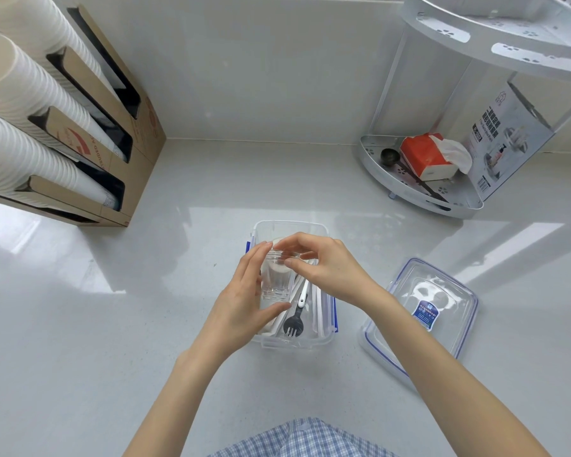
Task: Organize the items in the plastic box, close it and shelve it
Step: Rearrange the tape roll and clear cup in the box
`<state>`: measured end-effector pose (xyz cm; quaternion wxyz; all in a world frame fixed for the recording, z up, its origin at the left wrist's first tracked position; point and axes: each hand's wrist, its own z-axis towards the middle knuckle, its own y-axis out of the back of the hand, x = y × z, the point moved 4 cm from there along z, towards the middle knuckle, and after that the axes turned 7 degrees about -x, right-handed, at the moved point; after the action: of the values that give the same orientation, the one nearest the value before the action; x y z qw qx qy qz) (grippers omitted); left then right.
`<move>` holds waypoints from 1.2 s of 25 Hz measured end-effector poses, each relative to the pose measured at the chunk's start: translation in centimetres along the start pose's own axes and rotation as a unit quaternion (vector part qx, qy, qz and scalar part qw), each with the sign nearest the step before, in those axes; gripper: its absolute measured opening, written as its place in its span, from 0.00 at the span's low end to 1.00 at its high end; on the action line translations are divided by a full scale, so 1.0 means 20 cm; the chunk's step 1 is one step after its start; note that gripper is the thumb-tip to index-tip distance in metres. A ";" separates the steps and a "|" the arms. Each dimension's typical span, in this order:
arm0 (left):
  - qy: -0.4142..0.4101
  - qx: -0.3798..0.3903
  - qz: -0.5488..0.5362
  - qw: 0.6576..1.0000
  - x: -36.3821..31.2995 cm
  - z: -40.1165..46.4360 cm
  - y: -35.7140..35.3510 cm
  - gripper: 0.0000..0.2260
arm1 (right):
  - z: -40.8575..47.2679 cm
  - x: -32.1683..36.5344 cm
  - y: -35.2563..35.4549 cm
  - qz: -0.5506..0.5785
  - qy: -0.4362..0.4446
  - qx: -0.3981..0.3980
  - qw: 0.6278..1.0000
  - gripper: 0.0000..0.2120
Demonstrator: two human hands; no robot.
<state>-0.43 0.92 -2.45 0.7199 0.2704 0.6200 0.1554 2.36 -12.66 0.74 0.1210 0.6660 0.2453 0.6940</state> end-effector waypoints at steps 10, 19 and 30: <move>0.042 -0.043 0.026 0.998 0.09 0.00 0.08 0.38 | 0.02 -0.16 -0.07 -0.130 -0.091 0.033 0.987 0.14; 0.056 -0.044 0.037 0.997 0.12 -0.01 0.10 0.38 | -0.01 -0.23 -0.30 -0.363 -0.033 0.294 0.884 0.17; 0.044 -0.036 0.033 0.998 0.11 -0.02 0.06 0.37 | -0.05 -0.29 -0.26 -0.419 0.022 0.279 0.864 0.21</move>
<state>-0.26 3.22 -3.60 0.6956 0.2572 0.6360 0.2133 1.05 -11.28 -6.79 0.2043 0.4912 0.6873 0.4946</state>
